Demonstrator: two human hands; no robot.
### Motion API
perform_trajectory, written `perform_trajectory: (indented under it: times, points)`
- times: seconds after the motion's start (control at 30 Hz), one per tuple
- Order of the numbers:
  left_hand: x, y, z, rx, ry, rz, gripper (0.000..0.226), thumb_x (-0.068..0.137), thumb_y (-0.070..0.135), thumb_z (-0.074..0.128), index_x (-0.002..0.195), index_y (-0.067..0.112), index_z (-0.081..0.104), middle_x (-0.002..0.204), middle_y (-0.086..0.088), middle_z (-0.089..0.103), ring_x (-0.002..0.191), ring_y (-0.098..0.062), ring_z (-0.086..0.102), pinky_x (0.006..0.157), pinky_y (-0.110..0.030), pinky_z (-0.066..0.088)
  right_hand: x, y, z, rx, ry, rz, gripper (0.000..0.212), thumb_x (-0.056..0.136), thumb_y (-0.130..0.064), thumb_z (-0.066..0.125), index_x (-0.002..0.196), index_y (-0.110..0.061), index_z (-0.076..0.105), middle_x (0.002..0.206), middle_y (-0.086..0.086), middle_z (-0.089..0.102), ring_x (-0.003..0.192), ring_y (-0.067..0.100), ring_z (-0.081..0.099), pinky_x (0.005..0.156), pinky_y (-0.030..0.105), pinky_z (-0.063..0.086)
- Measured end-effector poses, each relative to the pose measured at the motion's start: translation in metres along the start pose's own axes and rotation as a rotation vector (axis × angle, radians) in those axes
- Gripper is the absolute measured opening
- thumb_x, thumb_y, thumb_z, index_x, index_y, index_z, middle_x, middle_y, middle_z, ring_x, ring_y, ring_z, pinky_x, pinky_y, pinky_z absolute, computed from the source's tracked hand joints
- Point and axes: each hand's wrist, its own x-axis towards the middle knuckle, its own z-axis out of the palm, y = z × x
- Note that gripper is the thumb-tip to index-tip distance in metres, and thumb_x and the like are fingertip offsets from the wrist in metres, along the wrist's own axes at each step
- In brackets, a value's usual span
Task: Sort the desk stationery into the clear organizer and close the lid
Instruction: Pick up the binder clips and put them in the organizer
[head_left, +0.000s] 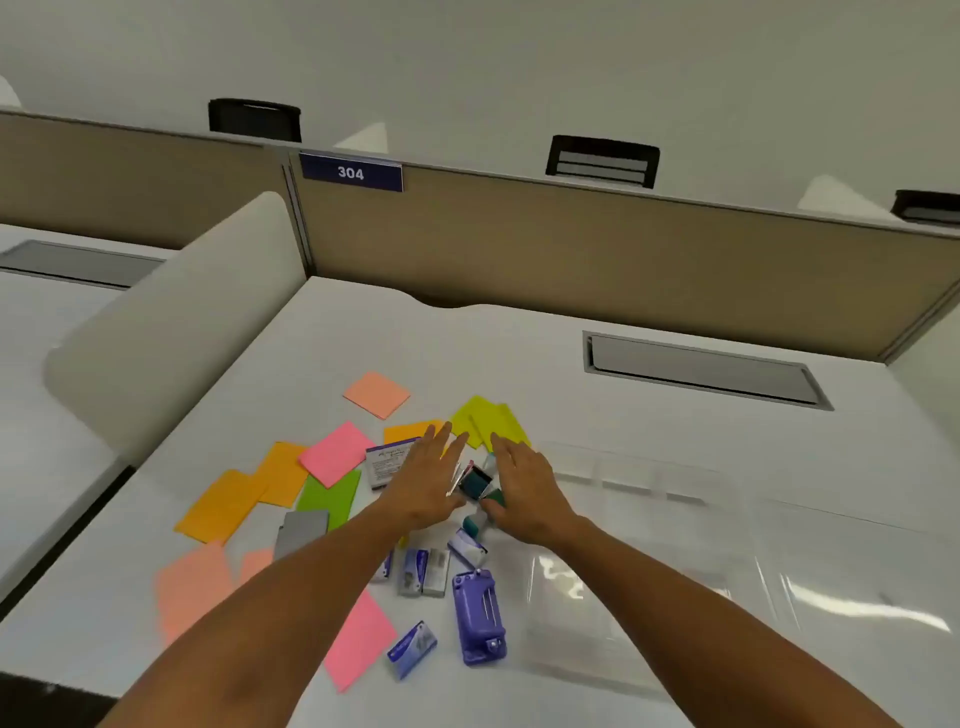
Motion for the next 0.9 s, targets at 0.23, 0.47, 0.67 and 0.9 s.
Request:
perform_trajectory:
  times: [0.23, 0.47, 0.67, 0.9]
  points:
    - [0.015, -0.002, 0.014, -0.023, -0.099, 0.148, 0.072, 0.088, 0.022, 0.062, 0.149, 0.019, 0.024, 0.161, -0.007, 0.007, 0.148, -0.027, 0.005, 0.12, -0.041, 0.007, -0.006, -0.011, 0.022, -0.069, -0.09, 0.042, 0.087, 0.089, -0.043, 0.054, 0.154, -0.013, 0.006, 0.162, 0.011, 0.012, 0.148, 0.028, 0.008, 0.117, 0.056, -0.002]
    - [0.03, -0.004, 0.023, 0.102, -0.12, 0.307, 0.062, 0.084, 0.027, 0.062, 0.141, 0.02, 0.039, 0.141, -0.006, 0.045, 0.131, -0.027, 0.035, 0.116, -0.046, 0.017, -0.007, -0.018, 0.037, -0.241, -0.096, 0.071, 0.071, 0.086, -0.035, 0.058, 0.145, -0.007, 0.031, 0.124, 0.009, 0.057, 0.11, 0.026, 0.058, 0.111, 0.066, -0.014]
    - [0.037, -0.007, 0.027, 0.129, -0.033, 0.34, 0.047, 0.086, 0.029, 0.059, 0.132, 0.023, 0.051, 0.116, -0.007, 0.057, 0.118, -0.027, 0.045, 0.117, -0.047, 0.013, -0.003, -0.024, 0.037, -0.3, -0.085, 0.142, 0.053, 0.089, -0.03, 0.06, 0.135, -0.009, 0.043, 0.103, 0.007, 0.063, 0.095, 0.026, 0.063, 0.112, 0.066, -0.013]
    - [0.031, -0.007, 0.018, 0.192, 0.036, 0.366, 0.049, 0.082, 0.034, 0.059, 0.128, 0.021, 0.049, 0.112, -0.008, 0.057, 0.113, -0.029, 0.047, 0.113, -0.047, 0.026, -0.003, -0.028, 0.024, -0.24, -0.034, 0.118, 0.047, 0.091, -0.016, 0.055, 0.135, -0.007, 0.044, 0.111, 0.011, 0.061, 0.097, 0.026, 0.062, 0.114, 0.059, -0.009]
